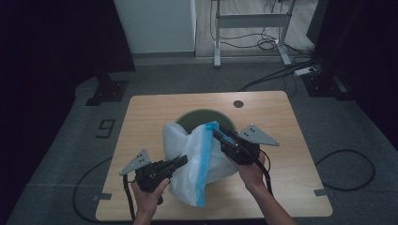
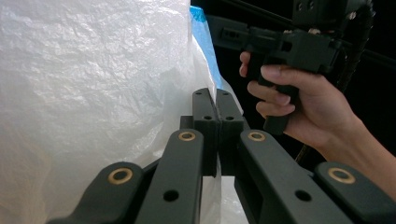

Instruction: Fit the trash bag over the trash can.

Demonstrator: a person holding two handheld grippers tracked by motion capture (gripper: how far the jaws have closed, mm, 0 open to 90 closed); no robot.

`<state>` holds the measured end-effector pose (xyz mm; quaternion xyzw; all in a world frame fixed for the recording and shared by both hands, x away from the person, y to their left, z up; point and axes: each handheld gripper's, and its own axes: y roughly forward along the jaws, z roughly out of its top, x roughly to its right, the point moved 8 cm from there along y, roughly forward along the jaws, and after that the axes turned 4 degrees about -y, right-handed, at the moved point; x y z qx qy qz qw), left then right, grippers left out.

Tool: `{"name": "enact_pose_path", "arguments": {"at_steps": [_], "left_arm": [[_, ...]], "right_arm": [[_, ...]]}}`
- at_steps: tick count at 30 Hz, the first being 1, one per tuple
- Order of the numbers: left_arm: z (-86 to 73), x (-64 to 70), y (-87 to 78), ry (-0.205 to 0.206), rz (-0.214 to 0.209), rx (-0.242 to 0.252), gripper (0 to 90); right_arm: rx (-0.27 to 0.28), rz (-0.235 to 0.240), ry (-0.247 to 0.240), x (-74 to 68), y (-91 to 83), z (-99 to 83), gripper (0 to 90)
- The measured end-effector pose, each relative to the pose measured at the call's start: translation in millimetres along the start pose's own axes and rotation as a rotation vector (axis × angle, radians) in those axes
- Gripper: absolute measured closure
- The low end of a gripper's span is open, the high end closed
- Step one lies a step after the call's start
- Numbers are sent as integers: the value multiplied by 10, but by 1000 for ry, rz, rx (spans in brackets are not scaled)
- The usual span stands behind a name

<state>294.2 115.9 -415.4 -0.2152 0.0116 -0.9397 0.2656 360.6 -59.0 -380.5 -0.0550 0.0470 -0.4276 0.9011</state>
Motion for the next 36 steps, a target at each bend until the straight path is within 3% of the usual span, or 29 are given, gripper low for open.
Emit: {"name": "enact_pose_path", "arguments": {"at_steps": [16, 21, 25, 26, 30, 34, 36], "left_arm": [[-12, -5, 4, 0, -6, 6, 891], [-13, -10, 0, -1, -6, 11, 891], [-12, -23, -4, -3, -5, 18, 892], [-10, -27, -9, -6, -4, 20, 892], [2, -33, -18, -8, 3, 36, 892], [23, -48, -31, -11, 22, 59, 892], [58, -62, -50, -14, 41, 93, 892]], "right_arm": [[-31, 55, 18, -137, 80, -75, 633], [-47, 96, 75, -144, 119, -99, 687], [-60, 114, 93, -172, 131, -120, 725], [-65, 119, 85, -189, 133, -128, 787], [-60, 129, 76, -208, 126, -124, 892], [-52, 131, 56, -217, 109, -116, 894], [-46, 129, 34, -225, 77, -113, 894]]}}
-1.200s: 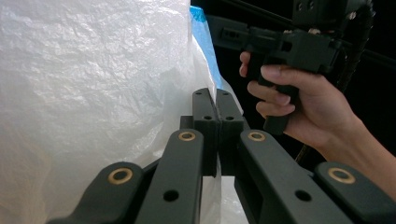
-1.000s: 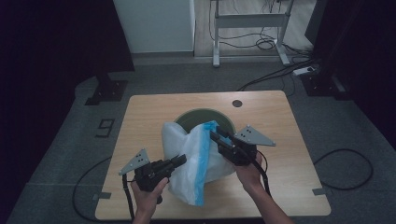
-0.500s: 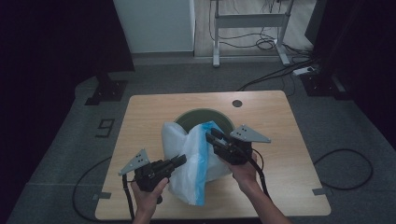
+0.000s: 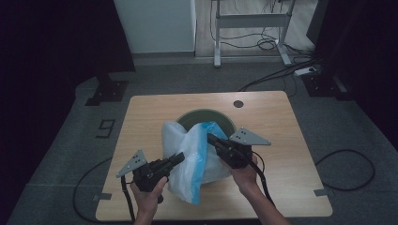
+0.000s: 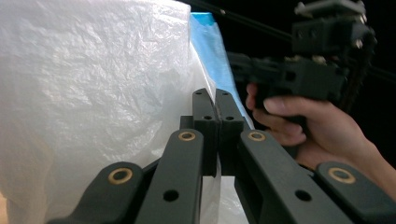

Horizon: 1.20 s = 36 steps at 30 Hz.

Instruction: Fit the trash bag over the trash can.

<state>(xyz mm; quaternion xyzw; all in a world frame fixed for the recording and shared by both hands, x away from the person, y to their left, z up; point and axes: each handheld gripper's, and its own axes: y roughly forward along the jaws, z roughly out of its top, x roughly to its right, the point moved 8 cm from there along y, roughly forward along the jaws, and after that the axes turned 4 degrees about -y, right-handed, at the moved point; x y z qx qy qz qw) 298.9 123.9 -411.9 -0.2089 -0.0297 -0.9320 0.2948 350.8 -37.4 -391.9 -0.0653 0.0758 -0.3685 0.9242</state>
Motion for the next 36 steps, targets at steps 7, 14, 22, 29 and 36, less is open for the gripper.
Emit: {"name": "enact_pose_path", "arguments": {"at_steps": [7, 14, 22, 29, 36], "left_arm": [[78, -40, -39, -19, 28, 69, 889], [162, -151, -41, -47, 59, 125, 895], [261, -251, 13, -49, 88, 154, 896], [525, -323, 63, -42, 102, 162, 896], [764, -398, 82, -39, 111, 173, 896]], "right_arm": [[7, -1, -36, -7, -119, -17, 895], [14, -34, -65, 85, -316, -80, 896], [16, -96, -81, 268, -472, -114, 895], [46, -175, -93, 553, -606, 146, 895], [75, -234, -115, 752, -646, 480, 895]]}}
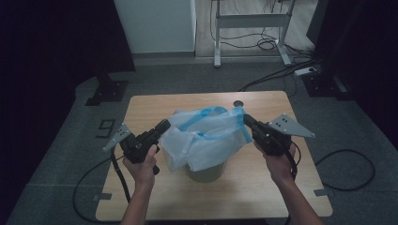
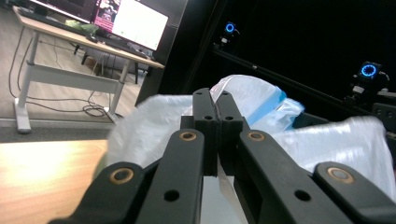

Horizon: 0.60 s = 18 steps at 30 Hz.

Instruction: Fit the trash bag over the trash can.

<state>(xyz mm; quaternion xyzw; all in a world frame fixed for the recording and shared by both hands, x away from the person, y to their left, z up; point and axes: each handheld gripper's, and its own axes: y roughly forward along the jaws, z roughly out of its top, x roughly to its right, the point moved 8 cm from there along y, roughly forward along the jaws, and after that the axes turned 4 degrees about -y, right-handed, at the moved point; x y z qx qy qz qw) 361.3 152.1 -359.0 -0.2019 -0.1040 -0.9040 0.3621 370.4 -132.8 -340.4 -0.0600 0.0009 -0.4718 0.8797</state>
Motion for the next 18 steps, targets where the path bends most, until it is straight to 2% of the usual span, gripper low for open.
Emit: {"name": "enact_pose_path", "arguments": {"at_steps": [4, 7, 10, 14, 15, 16, 17, 18], "left_arm": [[113, -46, 21, -2, 8, 10, 896], [184, -35, 7, 6, 1, 21, 896], [184, -16, -7, 13, -4, 21, 896], [102, 23, -83, 39, -16, 5, 894], [30, 21, -134, 37, -27, -6, 890], [30, 21, -134, 37, -27, -6, 889], [-61, 6, -183, 38, -27, -19, 888], [-61, 6, -183, 38, -27, -19, 889]], "right_arm": [[18, -28, 3, 99, 9, 121, 895], [40, -71, 4, 227, -8, 226, 895], [65, -98, 7, 297, -45, 260, 895], [81, -100, 15, 296, -104, 224, 895], [88, -94, 14, 268, -155, 169, 895], [88, -94, 14, 268, -155, 169, 895], [91, -82, 25, 228, -209, 80, 895], [89, -76, 32, 203, -237, 19, 895]]}}
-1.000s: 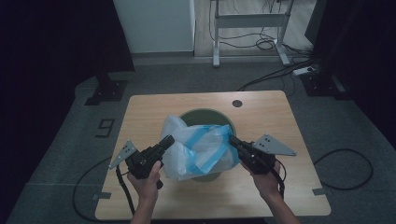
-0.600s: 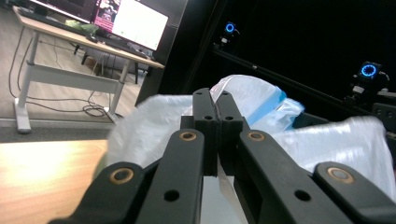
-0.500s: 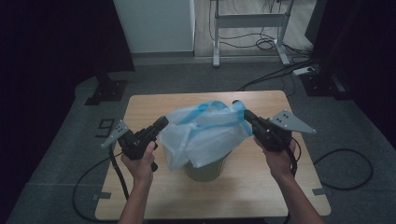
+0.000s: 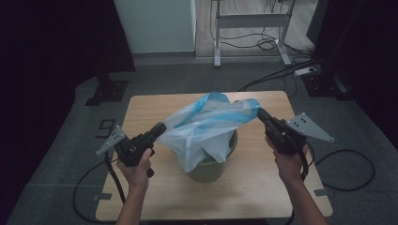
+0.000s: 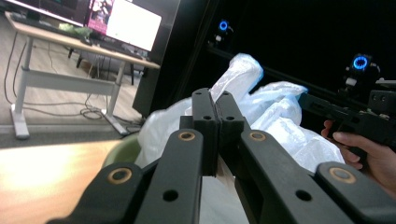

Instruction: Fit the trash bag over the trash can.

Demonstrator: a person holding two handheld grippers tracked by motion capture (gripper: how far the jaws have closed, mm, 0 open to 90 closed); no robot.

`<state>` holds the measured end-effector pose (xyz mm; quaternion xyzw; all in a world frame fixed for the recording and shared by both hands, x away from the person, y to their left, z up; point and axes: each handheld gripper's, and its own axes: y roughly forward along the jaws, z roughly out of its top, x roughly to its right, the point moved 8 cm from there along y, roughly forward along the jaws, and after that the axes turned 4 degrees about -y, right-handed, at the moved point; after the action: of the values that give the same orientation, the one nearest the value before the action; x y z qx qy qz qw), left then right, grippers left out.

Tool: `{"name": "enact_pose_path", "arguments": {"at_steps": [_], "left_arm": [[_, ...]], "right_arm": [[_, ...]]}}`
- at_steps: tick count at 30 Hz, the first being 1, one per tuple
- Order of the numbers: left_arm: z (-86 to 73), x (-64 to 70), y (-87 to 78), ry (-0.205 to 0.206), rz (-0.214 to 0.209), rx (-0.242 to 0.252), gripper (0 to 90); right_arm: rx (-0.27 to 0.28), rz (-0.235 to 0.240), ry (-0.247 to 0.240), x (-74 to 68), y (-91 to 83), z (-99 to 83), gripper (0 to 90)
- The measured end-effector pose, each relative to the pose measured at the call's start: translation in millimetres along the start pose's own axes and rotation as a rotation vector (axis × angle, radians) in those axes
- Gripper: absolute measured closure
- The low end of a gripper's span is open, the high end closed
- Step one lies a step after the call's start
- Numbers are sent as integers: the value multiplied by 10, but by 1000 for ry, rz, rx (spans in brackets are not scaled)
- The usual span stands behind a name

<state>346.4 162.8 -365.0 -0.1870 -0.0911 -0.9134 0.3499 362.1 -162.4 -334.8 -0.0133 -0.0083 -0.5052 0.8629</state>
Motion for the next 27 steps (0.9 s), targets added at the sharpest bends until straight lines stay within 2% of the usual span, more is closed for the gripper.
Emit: {"name": "enact_pose_path", "arguments": {"at_steps": [1, 2, 4, 8, 11, 13, 17, 18, 19, 21, 22, 23, 24, 25, 27], "left_arm": [[-50, -8, -24, -1, 0, -7, 889], [-98, -16, -50, -4, 2, -11, 890], [-236, -30, -124, -22, -8, -23, 892], [-338, -29, -196, -31, -18, -33, 892], [-436, 13, -305, -41, -42, -39, 890], [-494, 24, -353, -50, -50, -38, 889], [-584, 1, -393, -61, -52, -50, 885], [-632, -24, -414, -74, -53, -54, 885], [-632, -24, -414, -74, -53, -54, 885], [-670, -46, -436, -80, -51, -59, 884], [-687, -54, -445, -82, -51, -60, 884], [-706, -59, -454, -83, -52, -64, 884], [-726, -63, -461, -85, -50, -69, 883], [-749, -65, -469, -85, -49, -76, 883], [-806, -68, -475, -87, -52, -88, 883]], "right_arm": [[0, 0, 0, 0, 0, 0, 895], [-7, 11, 14, -42, -71, -142, 894], [-21, 22, 52, -82, -126, -316, 895], [-45, 48, 106, -174, -221, -587, 894], [-51, 70, 118, -252, -304, -686, 894], [-54, 75, 107, -301, -357, -731, 894], [-62, 94, 108, -373, -427, -808, 894], [-83, 108, 106, -418, -458, -893, 894], [-83, 108, 106, -418, -458, -893, 894], [-111, 119, 107, -447, -482, -1006, 894], [-129, 127, 122, -457, -501, -1091, 894], [-129, 127, 122, -457, -501, -1091, 894], [-149, 135, 133, -475, -519, -1189, 894], [-149, 135, 133, -475, -519, -1189, 894], [-178, 139, 131, -505, -519, -1299, 894]]}}
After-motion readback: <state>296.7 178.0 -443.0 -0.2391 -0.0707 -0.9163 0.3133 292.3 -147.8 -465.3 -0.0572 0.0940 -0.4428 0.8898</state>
